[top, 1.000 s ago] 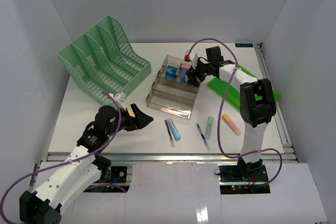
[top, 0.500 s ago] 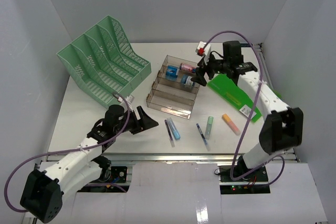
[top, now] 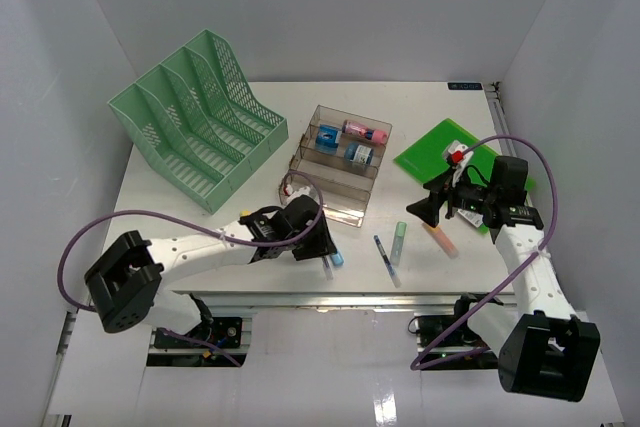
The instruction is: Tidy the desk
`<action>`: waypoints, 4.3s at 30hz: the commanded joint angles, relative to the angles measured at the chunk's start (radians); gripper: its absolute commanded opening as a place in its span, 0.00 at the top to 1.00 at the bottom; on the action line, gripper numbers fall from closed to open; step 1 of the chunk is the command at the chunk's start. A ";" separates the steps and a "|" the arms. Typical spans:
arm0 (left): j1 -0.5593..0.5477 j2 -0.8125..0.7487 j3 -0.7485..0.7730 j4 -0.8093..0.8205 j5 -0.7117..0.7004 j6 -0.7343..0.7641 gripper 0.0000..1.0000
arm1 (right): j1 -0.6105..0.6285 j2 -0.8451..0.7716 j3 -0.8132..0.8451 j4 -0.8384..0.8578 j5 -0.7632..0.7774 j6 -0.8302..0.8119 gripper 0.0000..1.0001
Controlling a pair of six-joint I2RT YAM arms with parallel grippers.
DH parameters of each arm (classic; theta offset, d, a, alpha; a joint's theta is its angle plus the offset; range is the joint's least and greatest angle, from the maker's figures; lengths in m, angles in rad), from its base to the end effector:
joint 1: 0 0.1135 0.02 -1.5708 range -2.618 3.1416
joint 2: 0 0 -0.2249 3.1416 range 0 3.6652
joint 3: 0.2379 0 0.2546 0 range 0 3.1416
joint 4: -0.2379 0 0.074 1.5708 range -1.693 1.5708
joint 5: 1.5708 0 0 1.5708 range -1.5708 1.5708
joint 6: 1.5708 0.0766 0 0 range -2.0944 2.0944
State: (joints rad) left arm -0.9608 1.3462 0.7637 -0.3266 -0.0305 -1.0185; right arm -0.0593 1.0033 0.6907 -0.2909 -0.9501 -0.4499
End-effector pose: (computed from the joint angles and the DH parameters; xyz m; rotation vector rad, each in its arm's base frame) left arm 0.1750 -0.2462 0.1280 -0.0905 2.6557 -0.7406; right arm 0.2539 0.0473 0.2169 -0.8732 1.7663 0.6952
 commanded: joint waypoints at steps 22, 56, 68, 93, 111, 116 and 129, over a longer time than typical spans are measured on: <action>-0.086 0.390 0.421 -0.301 -0.290 -0.086 0.41 | -0.076 -0.061 -0.007 0.096 -0.076 0.065 0.10; -0.096 0.522 0.491 -0.359 -0.269 -0.071 0.71 | -0.095 -0.066 -0.010 0.097 -0.089 0.069 0.10; -0.123 0.299 0.469 -0.303 -0.099 0.158 1.00 | -0.102 -0.069 -0.011 0.095 -0.106 0.068 0.10; 0.372 0.302 0.504 -0.011 -0.071 -0.444 1.00 | -0.108 -0.060 -0.014 0.097 -0.093 0.064 0.10; 0.373 0.556 0.666 -0.078 -0.083 -0.563 0.54 | -0.111 -0.040 -0.017 0.093 -0.098 0.056 0.10; 0.372 0.539 0.666 -0.059 -0.076 -0.516 0.25 | -0.112 -0.028 -0.020 0.074 -0.138 0.041 0.10; 0.372 0.270 0.455 0.158 0.124 -0.092 0.23 | 0.013 0.220 0.212 -1.021 -0.168 -1.421 0.10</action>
State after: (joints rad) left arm -0.5869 1.8214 1.3258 -0.3134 -0.0318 -1.3588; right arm -0.1206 1.1510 0.8169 -0.7688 -1.1733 -1.0322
